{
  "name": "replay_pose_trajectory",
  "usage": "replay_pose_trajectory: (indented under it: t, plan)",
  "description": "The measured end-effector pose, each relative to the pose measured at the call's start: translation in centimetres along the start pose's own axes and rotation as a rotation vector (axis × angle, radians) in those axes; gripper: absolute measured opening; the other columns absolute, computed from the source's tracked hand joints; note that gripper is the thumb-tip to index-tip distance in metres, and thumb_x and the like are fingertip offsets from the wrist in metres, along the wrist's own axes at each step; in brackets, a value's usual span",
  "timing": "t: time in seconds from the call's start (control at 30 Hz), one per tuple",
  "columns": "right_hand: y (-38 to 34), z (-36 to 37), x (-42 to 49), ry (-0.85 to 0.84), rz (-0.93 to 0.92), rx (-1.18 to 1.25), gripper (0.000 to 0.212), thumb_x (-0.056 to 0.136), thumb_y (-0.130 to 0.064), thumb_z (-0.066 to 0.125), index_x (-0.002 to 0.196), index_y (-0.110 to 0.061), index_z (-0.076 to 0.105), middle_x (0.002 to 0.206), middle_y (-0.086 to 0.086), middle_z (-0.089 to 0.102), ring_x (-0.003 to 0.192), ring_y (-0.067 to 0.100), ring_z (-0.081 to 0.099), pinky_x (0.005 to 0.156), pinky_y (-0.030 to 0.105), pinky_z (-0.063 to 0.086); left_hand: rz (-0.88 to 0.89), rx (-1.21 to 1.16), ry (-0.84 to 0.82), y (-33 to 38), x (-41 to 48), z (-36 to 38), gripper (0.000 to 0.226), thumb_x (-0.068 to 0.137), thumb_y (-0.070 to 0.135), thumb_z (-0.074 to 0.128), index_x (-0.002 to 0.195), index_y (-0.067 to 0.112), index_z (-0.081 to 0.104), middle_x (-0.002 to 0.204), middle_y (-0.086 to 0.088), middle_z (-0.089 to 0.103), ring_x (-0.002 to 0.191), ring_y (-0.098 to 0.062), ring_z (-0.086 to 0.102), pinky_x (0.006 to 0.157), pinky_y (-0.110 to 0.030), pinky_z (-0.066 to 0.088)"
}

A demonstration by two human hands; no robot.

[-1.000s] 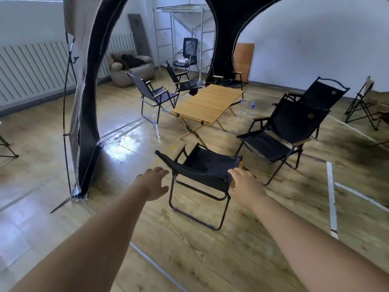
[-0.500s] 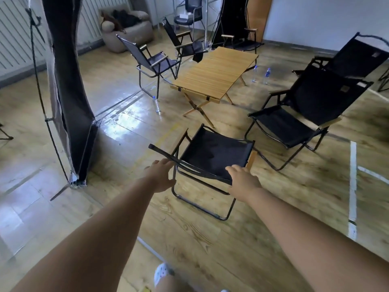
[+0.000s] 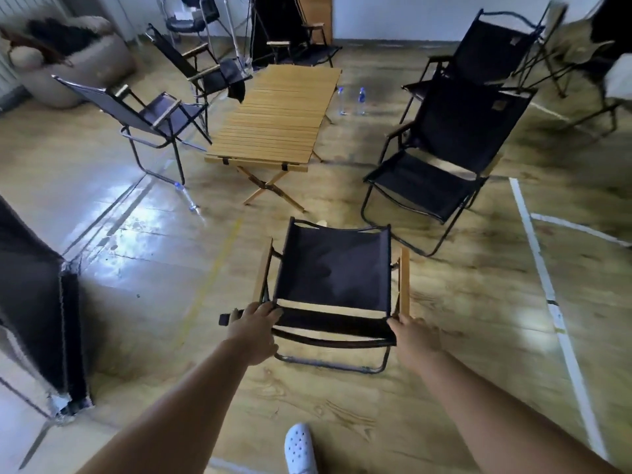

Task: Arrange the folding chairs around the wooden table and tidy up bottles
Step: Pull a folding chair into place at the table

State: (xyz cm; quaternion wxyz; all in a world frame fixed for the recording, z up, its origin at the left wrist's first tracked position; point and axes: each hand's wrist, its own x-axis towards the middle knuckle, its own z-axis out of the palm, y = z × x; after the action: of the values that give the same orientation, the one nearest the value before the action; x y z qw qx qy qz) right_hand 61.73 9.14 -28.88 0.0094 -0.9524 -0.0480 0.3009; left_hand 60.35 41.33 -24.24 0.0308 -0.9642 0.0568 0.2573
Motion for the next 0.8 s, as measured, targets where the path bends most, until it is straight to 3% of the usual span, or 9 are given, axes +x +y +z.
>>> replay_pose_trajectory:
  t: [0.33,0.43,0.6,0.67,0.73,0.8]
  plan:
    - [-2.8,2.4,1.5,-0.141,0.259,-0.065,0.047,0.094,-0.012,0.046,0.139,-0.024,0.043,0.146,0.005,0.035,0.137,0.032,0.03,0.102,0.049,0.041,-0.031,0.05,-0.166,-5.2,4.7,4.3,0.073,0.088,0.063,0.051,0.15,0.031,0.029,0.15,0.003,0.037,0.14,-0.025,0.032,0.113,-0.057,0.017]
    - [-2.5,1.8,1.7,-0.155,0.279,-0.089,0.053,0.092,-0.007,0.049,0.141,-0.024,0.04,0.152,0.006,0.028,0.142,0.033,0.023,0.101,0.048,0.041,-0.039,0.061,-0.187,-5.3,5.6,4.7,0.069,0.091,0.056,0.052,0.151,0.031,0.027,0.151,0.003,0.037,0.142,-0.025,0.03,0.113,-0.065,0.014]
    - [-1.6,1.4,2.7,-0.149,0.348,-0.051,0.051,0.091,-0.004,0.049,0.138,-0.024,0.045,0.14,0.006,0.041,0.127,0.029,0.039,0.092,0.04,0.046,-0.071,0.031,-0.218,-5.6,7.0,4.9,0.05,0.097,0.038,0.05,0.145,0.031,0.037,0.145,0.002,0.044,0.139,-0.025,0.032,0.11,-0.068,0.022]
    - [-1.2,1.5,3.3,-0.168,0.36,-0.04,0.049,0.093,-0.004,0.047,0.139,-0.022,0.046,0.14,0.008,0.042,0.126,0.03,0.04,0.094,0.039,0.049,-0.097,0.02,-0.205,-6.1,7.6,5.2,0.039,0.098,0.029,0.048,0.137,0.032,0.046,0.135,0.004,0.052,0.134,-0.023,0.037,0.105,-0.063,0.036]
    - [-0.8,1.6,3.8,-0.182,0.366,-0.04,0.046,0.095,-0.006,0.047,0.138,-0.02,0.049,0.138,0.009,0.042,0.126,0.03,0.04,0.094,0.038,0.05,-0.127,0.023,-0.189,-6.5,8.2,5.4,0.035,0.098,0.024,0.047,0.131,0.033,0.052,0.126,0.006,0.057,0.126,-0.02,0.043,0.092,-0.048,0.049]
    - [-0.6,1.7,4.3,-0.184,0.358,-0.047,0.042,0.096,-0.009,0.048,0.137,-0.02,0.051,0.136,0.009,0.042,0.125,0.029,0.039,0.093,0.037,0.048,-0.134,0.04,-0.19,-6.7,8.6,5.5,0.035,0.098,0.022,0.048,0.13,0.034,0.053,0.123,0.008,0.059,0.123,-0.019,0.045,0.08,-0.037,0.048]
